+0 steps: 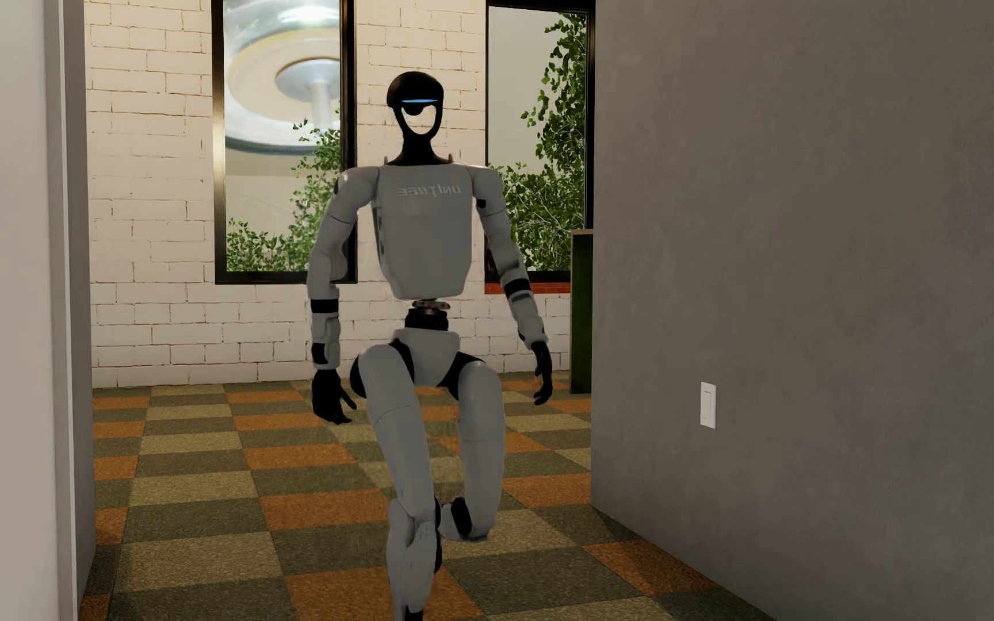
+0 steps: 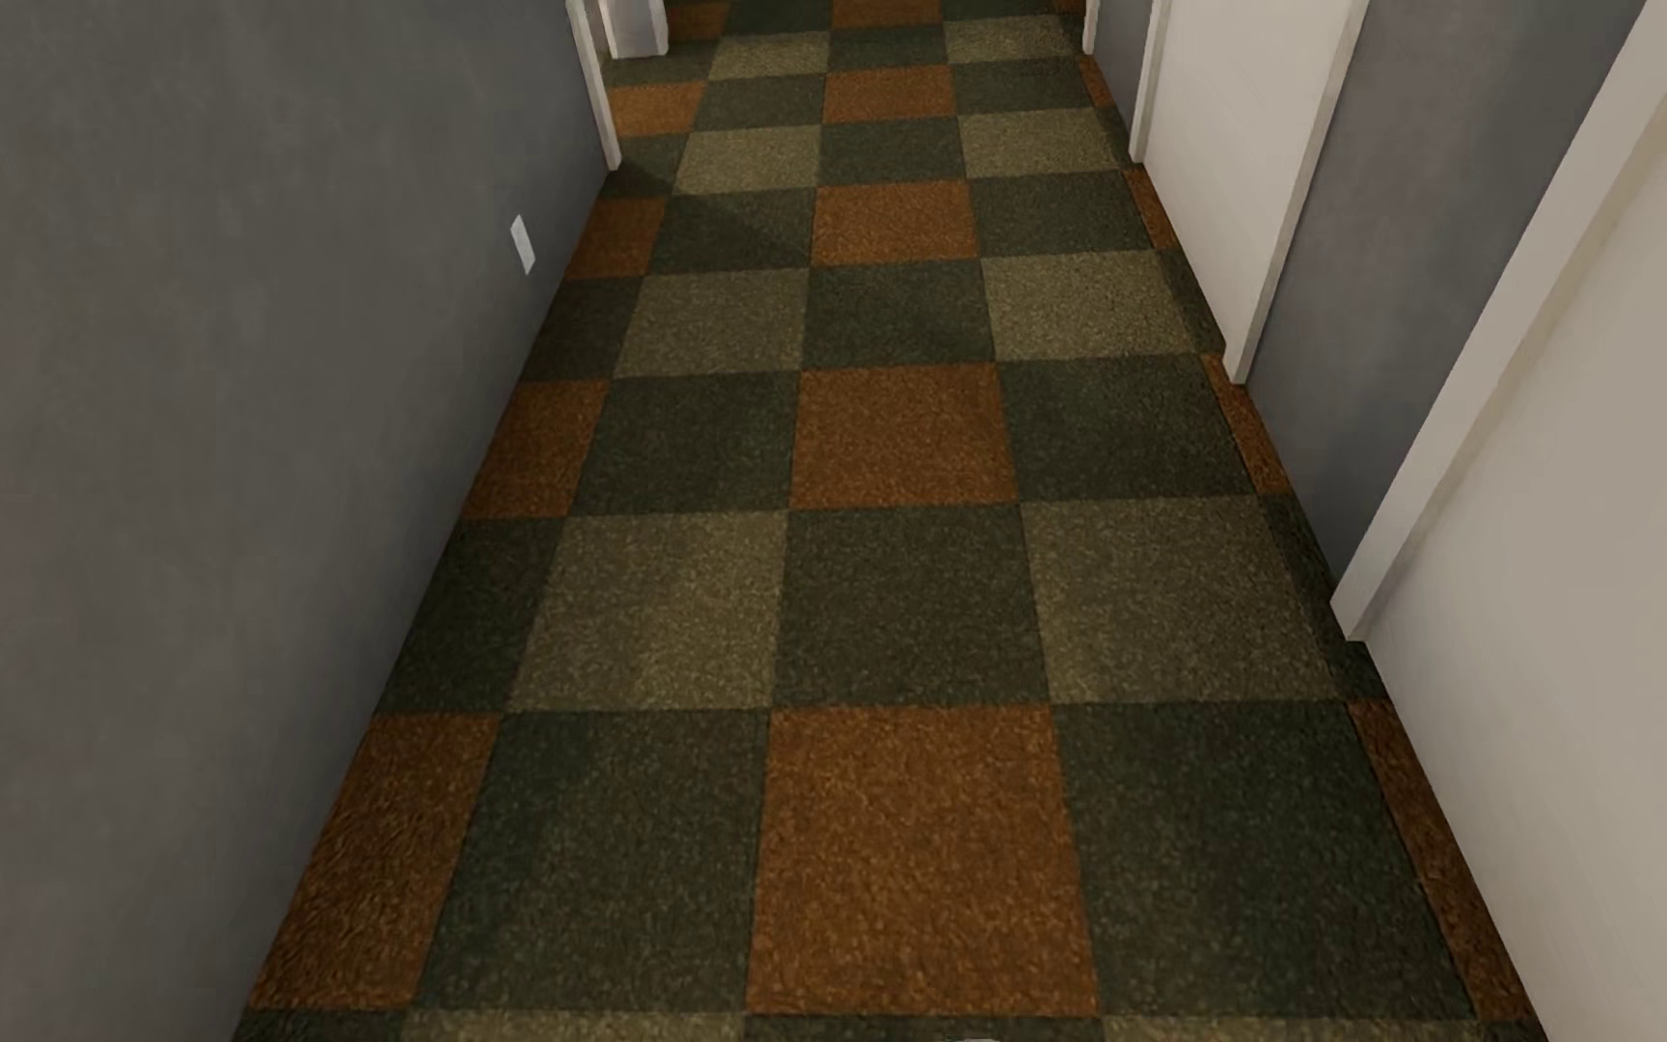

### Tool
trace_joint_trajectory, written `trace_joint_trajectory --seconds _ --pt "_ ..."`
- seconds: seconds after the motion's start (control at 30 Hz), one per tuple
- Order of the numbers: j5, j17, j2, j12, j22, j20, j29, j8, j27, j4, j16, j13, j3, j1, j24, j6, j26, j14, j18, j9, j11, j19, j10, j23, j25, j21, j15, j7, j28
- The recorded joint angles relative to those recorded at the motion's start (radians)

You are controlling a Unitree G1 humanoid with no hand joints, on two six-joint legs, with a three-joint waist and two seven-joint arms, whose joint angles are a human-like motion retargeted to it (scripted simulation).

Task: Avoid the corner

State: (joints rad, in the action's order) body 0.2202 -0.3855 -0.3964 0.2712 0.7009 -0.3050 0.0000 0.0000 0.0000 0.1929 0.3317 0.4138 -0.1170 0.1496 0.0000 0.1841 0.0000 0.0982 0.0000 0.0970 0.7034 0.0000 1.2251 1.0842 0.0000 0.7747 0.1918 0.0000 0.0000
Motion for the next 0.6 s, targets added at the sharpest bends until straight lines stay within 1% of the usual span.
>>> trace_joint_trajectory --seconds 0.03,0.07,0.1,0.13,0.17,0.2,0.23,0.27,0.3,0.33,0.37,0.4,0.43,0.47,0.5,0.53,0.57,0.6 --pt "0.025 0.0 0.111 0.006 0.067 -0.054 0.0 0.0 0.0 -0.006 0.0 -0.044 0.041 -0.105 0.0 -0.007 0.0 -0.148 0.0 0.014 -0.039 0.0 0.132 -0.036 0.0 -0.015 -0.06 0.0 0.0" --pt "0.025 0.004 0.221 0.022 0.123 -0.092 0.0 0.0 0.0 -0.028 0.004 -0.089 0.095 -0.215 0.0 -0.029 0.0 -0.255 0.0 0.016 -0.09 0.0 0.191 -0.082 0.0 -0.04 -0.13 0.0 0.0" --pt "0.004 0.001 0.335 0.064 0.149 -0.109 0.0 0.0 0.0 -0.056 0.012 -0.117 0.166 -0.288 0.0 -0.058 0.0 -0.311 0.0 0.016 -0.14 0.0 0.16 -0.161 0.0 -0.099 -0.207 0.0 0.0" --pt "-0.018 -0.006 0.433 0.101 0.172 -0.125 0.0 0.0 0.0 -0.069 0.021 -0.154 0.23 -0.362 0.0 -0.079 0.0 -0.329 0.0 0.016 -0.189 0.0 0.056 -0.238 0.0 -0.144 -0.281 0.0 0.0" --pt "-0.047 -0.015 0.517 0.135 0.193 -0.138 0.0 0.0 0.0 -0.077 0.03 -0.191 0.284 -0.418 0.0 -0.098 0.0 -0.323 0.0 0.012 -0.229 0.0 -0.103 -0.325 0.0 -0.196 -0.346 0.0 0.0" --pt "-0.07 -0.016 0.596 0.167 0.215 -0.148 0.0 0.0 0.0 -0.074 0.038 -0.23 0.327 -0.453 0.0 -0.108 0.0 -0.304 0.0 0.008 -0.263 0.0 -0.295 -0.393 0.0 -0.257 -0.404 0.0 0.0" --pt "-0.084 -0.02 0.649 0.191 0.236 -0.144 0.0 0.0 0.0 -0.06 0.041 -0.277 0.368 -0.472 0.0 -0.111 0.0 -0.307 0.0 -0.006 -0.278 0.0 -0.509 -0.445 0.0 -0.3 -0.454 0.0 0.0" --pt "-0.088 -0.03 0.685 0.207 0.254 -0.146 0.0 0.0 0.0 -0.053 0.042 -0.313 0.39 -0.493 0.0 -0.105 0.0 -0.241 0.0 -0.023 -0.281 0.0 -0.688 -0.51 0.0 -0.351 -0.49 0.0 0.0" --pt "-0.11 -0.039 0.708 0.217 0.273 -0.139 0.0 0.0 0.0 -0.043 0.038 -0.343 0.408 -0.53 0.0 -0.108 0.0 -0.052 0.0 -0.046 -0.277 0.0 -1.046 -0.558 0.0 -0.397 -0.514 0.0 0.0" --pt "-0.134 -0.045 0.738 0.227 0.292 -0.136 0.0 0.0 0.0 -0.043 0.035 -0.362 0.425 -0.566 0.0 -0.111 0.0 -0.037 0.0 -0.056 -0.256 0.0 -1.089 -0.589 0.0 -0.428 -0.508 0.0 0.0" --pt "-0.168 -0.051 0.783 0.231 0.316 -0.14 0.0 0.0 0.0 -0.059 0.032 -0.356 0.441 -0.596 0.0 -0.115 0.0 -0.267 0.0 -0.048 -0.22 0.0 -0.72 -0.616 0.0 -0.451 -0.471 0.0 0.0" --pt "-0.194 -0.043 0.792 0.227 0.34 -0.141 0.0 0.0 0.0 -0.085 0.031 -0.335 0.448 -0.631 0.0 -0.128 0.0 -0.324 0.0 -0.06 -0.147 0.0 -0.621 -0.609 0.0 -0.471 -0.387 0.0 0.0" --pt "-0.22 -0.026 0.746 0.219 0.371 -0.165 0.0 0.0 0.0 -0.101 0.03 -0.306 0.443 -0.673 0.0 -0.145 0.0 -0.238 0.0 -0.091 -0.013 0.0 -0.514 -0.578 0.0 -0.478 -0.268 0.0 0.0" --pt "-0.273 -0.004 0.734 0.208 0.399 -0.182 0.0 0.0 0.0 -0.156 0.031 -0.276 0.421 -0.615 0.0 -0.178 0.0 -0.247 0.0 -0.062 0.15 0.0 -0.416 -0.502 0.0 -0.456 -0.129 0.0 0.0" --pt "-0.252 -0.003 0.626 0.178 0.381 -0.147 0.0 0.0 0.0 -0.18 0.025 -0.266 0.388 -0.578 0.0 -0.171 0.0 -0.307 0.0 -0.05 0.384 0.0 -0.377 -0.428 0.0 -0.404 -0.011 0.0 0.0" --pt "-0.253 0.004 0.525 0.153 0.337 -0.149 0.0 0.0 0.0 -0.218 0.018 -0.269 0.353 -0.497 0.0 -0.174 0.0 -0.336 0.0 -0.031 0.585 0.0 -0.394 -0.331 0.0 -0.33 -0.012 0.0 0.0" --pt "-0.221 0.027 0.438 0.137 0.263 -0.114 0.0 0.0 0.0 -0.231 0.007 -0.249 0.286 -0.394 0.0 -0.149 0.0 -0.327 0.0 -0.015 0.694 0.0 -0.45 -0.247 0.0 -0.336 -0.066 0.0 0.0" --pt "-0.182 0.033 0.347 0.108 0.187 -0.086 0.0 0.0 0.0 -0.236 0.001 -0.212 0.229 -0.318 0.0 -0.123 0.0 -0.312 0.0 -0.013 0.697 0.0 -0.496 -0.181 0.0 -0.302 -0.079 0.0 0.0"
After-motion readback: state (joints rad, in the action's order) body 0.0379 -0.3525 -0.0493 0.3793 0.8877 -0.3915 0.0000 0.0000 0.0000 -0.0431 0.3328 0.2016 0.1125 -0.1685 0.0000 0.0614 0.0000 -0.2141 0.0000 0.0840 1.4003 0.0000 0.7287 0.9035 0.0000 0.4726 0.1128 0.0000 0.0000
